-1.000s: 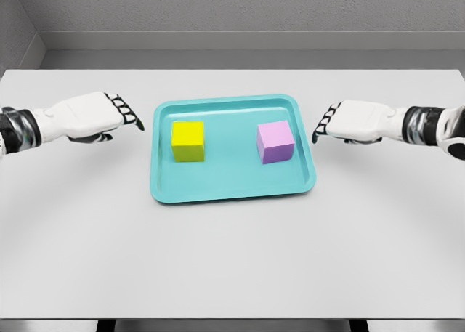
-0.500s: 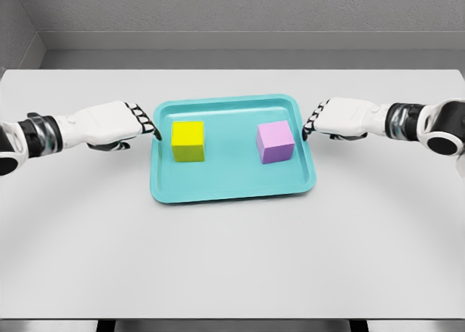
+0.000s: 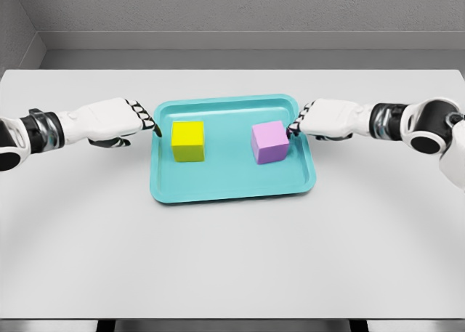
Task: Push two cubes
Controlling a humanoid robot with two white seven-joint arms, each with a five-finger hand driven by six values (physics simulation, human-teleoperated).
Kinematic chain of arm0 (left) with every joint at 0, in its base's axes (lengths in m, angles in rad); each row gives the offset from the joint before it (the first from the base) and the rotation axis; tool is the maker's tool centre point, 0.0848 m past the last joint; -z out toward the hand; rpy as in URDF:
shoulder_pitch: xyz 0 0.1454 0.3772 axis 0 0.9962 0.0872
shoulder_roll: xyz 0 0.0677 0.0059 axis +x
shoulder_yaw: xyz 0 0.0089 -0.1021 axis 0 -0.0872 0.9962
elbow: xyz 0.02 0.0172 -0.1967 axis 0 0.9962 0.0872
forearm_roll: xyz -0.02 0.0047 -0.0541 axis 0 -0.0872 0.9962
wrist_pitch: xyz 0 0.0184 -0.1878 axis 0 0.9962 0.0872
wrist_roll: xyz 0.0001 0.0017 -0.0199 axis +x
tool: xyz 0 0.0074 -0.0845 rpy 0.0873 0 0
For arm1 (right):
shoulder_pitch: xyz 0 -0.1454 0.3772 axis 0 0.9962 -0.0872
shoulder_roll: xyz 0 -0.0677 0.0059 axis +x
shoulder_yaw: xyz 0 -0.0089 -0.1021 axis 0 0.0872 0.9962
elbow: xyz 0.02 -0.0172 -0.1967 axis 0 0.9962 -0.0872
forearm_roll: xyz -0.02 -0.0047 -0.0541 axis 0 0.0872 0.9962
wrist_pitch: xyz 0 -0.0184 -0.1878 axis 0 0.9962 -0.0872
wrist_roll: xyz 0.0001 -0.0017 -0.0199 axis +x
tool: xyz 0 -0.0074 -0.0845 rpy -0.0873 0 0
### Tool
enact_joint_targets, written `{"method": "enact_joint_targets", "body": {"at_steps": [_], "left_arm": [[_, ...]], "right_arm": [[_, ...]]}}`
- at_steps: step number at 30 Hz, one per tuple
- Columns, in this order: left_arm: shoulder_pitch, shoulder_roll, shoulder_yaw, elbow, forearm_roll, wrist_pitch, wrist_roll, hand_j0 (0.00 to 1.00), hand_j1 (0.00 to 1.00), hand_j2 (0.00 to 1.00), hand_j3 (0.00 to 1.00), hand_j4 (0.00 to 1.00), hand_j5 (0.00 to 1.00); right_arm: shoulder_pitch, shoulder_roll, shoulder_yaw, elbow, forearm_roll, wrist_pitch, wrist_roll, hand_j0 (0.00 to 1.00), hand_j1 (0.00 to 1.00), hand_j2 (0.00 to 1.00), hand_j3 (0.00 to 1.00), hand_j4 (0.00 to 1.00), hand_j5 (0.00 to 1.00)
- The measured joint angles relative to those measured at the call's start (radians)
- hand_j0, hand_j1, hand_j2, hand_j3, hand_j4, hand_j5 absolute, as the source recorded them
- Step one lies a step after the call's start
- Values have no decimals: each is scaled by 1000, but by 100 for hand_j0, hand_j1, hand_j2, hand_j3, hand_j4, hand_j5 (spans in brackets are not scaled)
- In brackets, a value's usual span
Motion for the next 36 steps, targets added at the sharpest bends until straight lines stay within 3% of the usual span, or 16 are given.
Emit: {"method": "enact_joint_targets", "body": {"at_steps": [26,36], "left_arm": [[-11,-88,-14,-1,-32,0,-30,73,73,73,73,73,73],[-15,-112,-14,-2,-44,0,-35,73,73,73,73,73,73]], "right_arm": [[6,25,42,-25,-10,-3,-6,65,65,65,65,65,65],[6,46,54,-45,33,2,-30,65,65,65,65,65,65]]}}
